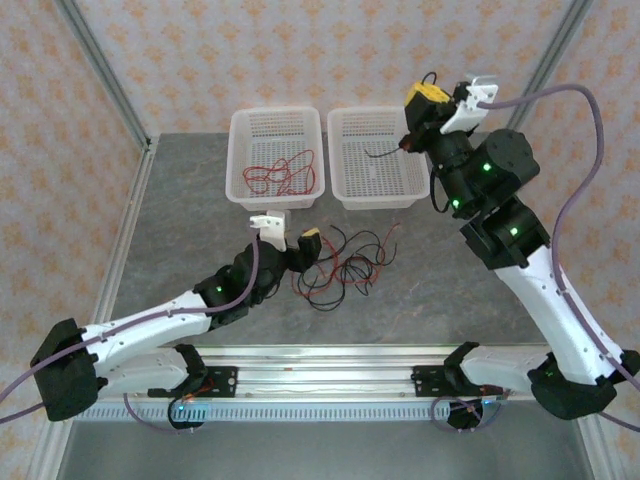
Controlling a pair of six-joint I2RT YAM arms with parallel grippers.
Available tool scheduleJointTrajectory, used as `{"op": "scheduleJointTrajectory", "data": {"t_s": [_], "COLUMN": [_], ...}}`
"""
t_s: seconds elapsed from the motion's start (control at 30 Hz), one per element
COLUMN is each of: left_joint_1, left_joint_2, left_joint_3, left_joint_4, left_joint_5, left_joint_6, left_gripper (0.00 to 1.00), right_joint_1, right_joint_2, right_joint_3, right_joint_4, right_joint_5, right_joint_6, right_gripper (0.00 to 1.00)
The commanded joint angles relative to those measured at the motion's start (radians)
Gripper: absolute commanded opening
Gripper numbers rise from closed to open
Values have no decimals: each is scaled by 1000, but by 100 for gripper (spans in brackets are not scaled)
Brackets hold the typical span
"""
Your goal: Untangle the cables
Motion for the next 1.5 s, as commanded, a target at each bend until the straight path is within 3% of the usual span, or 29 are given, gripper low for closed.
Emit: {"op": "scheduleJointTrajectory", "data": {"t_s": [0.0,0.13,0.57,0.73,0.83,1.1,1.33,1.47], "left_joint_1": [-4,-4,-4,-4,-4,-4,-4,-4], "left_joint_2": [-26,-52,-59,-46,-39,21,43,54], "left_joint_3": [-6,-13,5,14,17,108,144,164], "left_joint_4": [-99,-128,-110,-111,-115,-170,-206,-227], "left_joint_5": [-45,-38,6,-1,-8,-12,-25,-32], "left_joint_6": [-33,-43,-31,-38,-39,-13,-15,-22], "left_gripper": [75,75,73,73,73,71,71,71], "right_joint_1": [-4,-42,-251,-284,-289,-290,-291,-291], "right_joint_2": [39,100,405,545,662,1075,1205,1217], "right_joint_3": [66,64,24,6,45,441,555,571], "right_joint_4": [43,83,119,106,34,-407,-499,-523], "right_joint_5": [79,77,-96,-134,-141,-142,-148,-164], "right_joint_6": [-102,-116,46,91,106,124,150,167], "right_gripper": [0,0,0,0,0,0,1,16]}}
